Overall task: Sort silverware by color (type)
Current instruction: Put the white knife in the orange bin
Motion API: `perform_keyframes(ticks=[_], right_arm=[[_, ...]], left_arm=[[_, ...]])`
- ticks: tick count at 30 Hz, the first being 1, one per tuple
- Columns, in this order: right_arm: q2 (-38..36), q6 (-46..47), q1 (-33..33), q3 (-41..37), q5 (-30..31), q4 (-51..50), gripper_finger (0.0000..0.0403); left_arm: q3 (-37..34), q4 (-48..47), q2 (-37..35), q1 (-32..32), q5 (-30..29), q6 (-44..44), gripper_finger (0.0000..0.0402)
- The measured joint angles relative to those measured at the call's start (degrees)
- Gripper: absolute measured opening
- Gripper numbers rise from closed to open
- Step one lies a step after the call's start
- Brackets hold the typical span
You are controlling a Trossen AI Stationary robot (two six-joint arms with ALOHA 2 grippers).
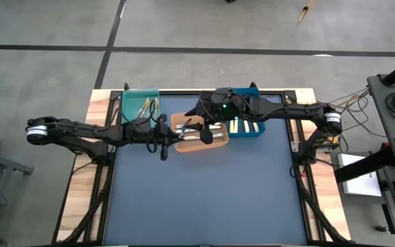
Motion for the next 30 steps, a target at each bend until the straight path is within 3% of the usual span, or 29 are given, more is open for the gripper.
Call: perform_keyframes(ticks=[7, 14, 22, 30], right_arm=[[0.1, 0.1, 0.0, 0.0, 0.0, 0.2, 0.0143], [0.1, -0.4, 0.0, 0.0, -0.2, -1.3, 0.0023], [0.1, -0.7, 0.3, 0.0, -0.2, -1.5, 0.0009], [0.2, -0.2, 0.3, 0.0, 0.6, -1.7, 0.0008]], left_arm=[[0.0, 1.6, 1.0, 0.0, 0.0, 0.2, 0.0008], [1.7, 0.5, 0.9, 0.1, -0.1, 0.7, 0.0008], [2.9, -1.0, 0.9, 0.1, -0.6, 1.8, 0.0011], [3.7, -2.4, 0.7, 0.0, -4.3, 3.5, 0.0075]])
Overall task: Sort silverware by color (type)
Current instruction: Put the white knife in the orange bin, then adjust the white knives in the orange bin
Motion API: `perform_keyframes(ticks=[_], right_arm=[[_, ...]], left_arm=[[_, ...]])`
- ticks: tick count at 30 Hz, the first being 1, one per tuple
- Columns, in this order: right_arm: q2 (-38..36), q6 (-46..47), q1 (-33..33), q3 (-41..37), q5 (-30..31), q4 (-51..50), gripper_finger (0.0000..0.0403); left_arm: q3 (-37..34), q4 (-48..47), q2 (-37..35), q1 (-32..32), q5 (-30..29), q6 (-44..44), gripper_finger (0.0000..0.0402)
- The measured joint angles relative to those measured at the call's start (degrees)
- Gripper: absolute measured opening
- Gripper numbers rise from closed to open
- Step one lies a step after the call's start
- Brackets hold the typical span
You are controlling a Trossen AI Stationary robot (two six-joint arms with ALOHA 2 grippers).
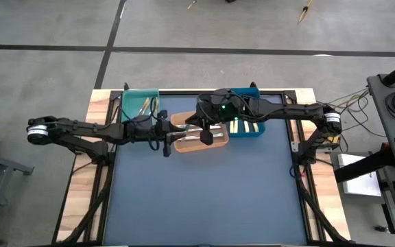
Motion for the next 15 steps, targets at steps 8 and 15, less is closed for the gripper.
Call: perform_keyframes(ticks=[8, 15], right_arm=[[0.0, 4.6, 0.0, 0.0, 5.0, -0.2, 0.0008], [0.0, 4.7, 0.0, 0.0, 6.1, -2.3, 0.0008]], left_arm=[[0.0, -0.1, -1.0, 0.0, -3.9, 3.0, 0.0108], [0.0, -0.8, -1.3, 0.0, -7.4, 5.5, 0.0113]])
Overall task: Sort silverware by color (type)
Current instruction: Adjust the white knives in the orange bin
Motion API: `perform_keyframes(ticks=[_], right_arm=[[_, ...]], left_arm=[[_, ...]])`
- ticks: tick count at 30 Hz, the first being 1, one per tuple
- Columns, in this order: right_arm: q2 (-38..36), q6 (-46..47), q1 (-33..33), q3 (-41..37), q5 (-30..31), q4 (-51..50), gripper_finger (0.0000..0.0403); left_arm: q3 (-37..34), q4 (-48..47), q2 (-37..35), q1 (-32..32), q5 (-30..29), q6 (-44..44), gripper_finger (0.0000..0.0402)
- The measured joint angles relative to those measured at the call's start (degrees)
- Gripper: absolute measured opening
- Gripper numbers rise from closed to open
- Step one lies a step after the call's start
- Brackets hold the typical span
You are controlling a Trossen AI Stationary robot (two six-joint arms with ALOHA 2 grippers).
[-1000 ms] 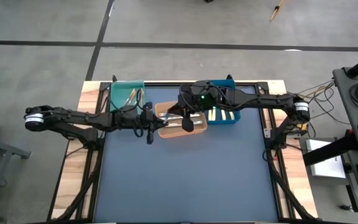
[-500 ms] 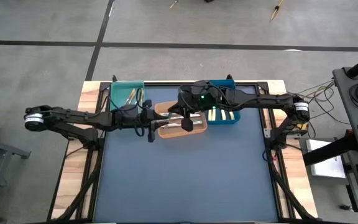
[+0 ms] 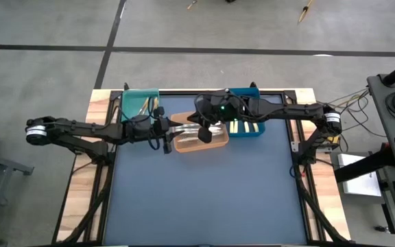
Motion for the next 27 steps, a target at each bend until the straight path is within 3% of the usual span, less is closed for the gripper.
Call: perform_keyframes(ticks=[12, 19, 27], right_arm=[[0.0, 2.1, 0.0, 0.0, 0.5, -4.9, 0.0008], [0.0, 2.1, 0.0, 0.0, 6.0, -10.1, 0.0009], [0.0, -2.0, -0.6, 0.0, 8.8, -16.0, 0.0009]], left_arm=[[0.0, -1.9, 0.0, 0.0, -0.2, 0.6, 0.0114], [0.0, -2.0, 0.0, 0.0, -0.2, 1.1, 0.0112], [0.5, -3.2, 0.0, 0.5, -0.2, 3.8, 0.0054]])
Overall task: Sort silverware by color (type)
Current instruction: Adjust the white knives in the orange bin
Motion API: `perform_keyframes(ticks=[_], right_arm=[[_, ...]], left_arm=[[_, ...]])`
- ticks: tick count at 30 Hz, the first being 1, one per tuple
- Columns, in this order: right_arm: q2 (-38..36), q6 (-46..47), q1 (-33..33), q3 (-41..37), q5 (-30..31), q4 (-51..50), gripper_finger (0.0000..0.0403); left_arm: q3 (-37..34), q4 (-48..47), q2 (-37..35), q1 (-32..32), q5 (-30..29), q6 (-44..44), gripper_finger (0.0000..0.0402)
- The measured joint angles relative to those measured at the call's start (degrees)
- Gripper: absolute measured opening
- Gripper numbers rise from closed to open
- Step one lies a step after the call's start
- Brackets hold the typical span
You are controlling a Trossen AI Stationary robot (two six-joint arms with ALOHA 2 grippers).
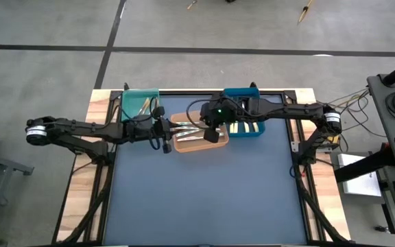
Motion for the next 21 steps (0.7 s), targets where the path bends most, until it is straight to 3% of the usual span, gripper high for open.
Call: perform_keyframes(ticks=[5, 13, 21], right_arm=[[0.0, -4.6, -1.9, -0.2, 0.0, -0.8, 0.0009], [0.0, -11.2, -8.8, -2.1, -4.6, -0.8, 0.0009], [0.0, -11.6, -14.0, -5.8, -6.6, 1.5, 0.0009]], left_arm=[[4.4, -4.7, 1.2, 2.5, 1.5, 2.6, 0.0006], [11.4, -11.2, 6.6, 10.0, 6.4, 7.8, 0.0001], [17.3, -16.3, 15.6, 15.7, 15.8, 8.3, 0.0]])
